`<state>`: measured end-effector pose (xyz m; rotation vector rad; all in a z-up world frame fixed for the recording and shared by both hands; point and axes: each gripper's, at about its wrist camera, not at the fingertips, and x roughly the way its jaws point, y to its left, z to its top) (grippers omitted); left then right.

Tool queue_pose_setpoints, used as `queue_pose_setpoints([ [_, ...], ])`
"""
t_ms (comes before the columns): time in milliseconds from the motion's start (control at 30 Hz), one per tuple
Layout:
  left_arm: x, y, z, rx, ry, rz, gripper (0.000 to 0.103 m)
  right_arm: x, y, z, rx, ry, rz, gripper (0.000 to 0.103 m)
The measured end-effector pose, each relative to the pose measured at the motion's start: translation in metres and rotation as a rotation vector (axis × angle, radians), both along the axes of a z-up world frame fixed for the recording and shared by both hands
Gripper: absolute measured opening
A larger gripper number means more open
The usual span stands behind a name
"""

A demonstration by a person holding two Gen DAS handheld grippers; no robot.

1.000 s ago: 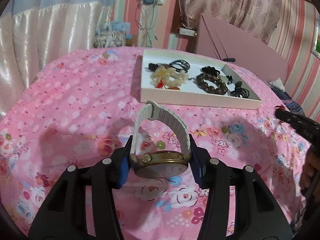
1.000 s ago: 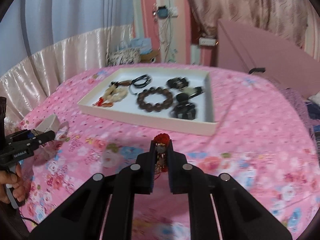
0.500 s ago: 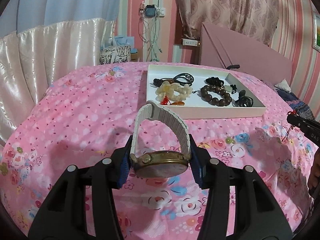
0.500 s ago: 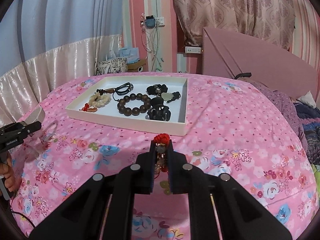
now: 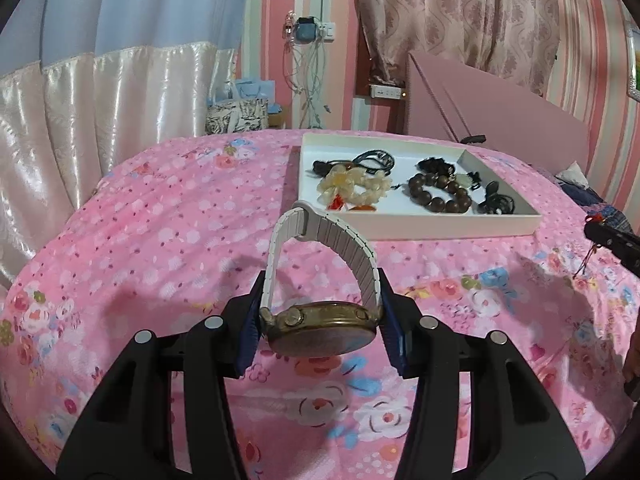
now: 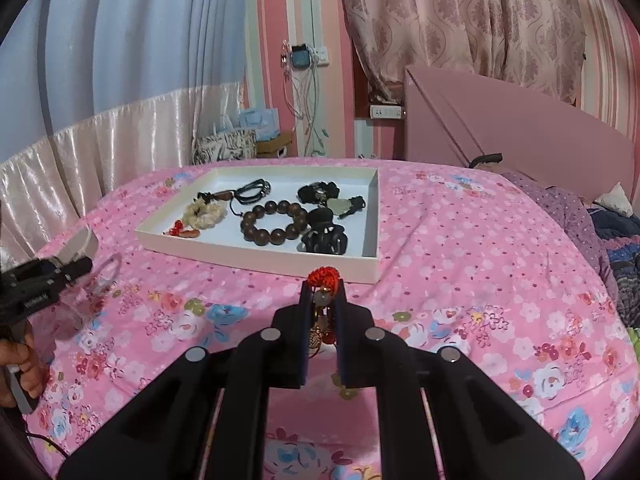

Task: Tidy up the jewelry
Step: 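Carry the watch and red tassel charm over the white tray with both grippers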

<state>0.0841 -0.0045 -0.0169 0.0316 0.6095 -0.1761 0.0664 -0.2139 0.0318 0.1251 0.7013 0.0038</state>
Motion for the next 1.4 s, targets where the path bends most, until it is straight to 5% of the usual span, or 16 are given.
queue_pose_setpoints([
  [1033, -0.008, -0.007, 0.005, 0.076, -0.057, 0.035, 0.050, -0.002, -0.001, -0.012, 0.005, -0.008, -0.028, 0.010],
  [1400, 0.029, -0.006, 0.041, -0.048, 0.003, -0.011, 0.050, 0.030, -0.023, 0.019, 0.106, -0.006, 0.006, 0.010],
])
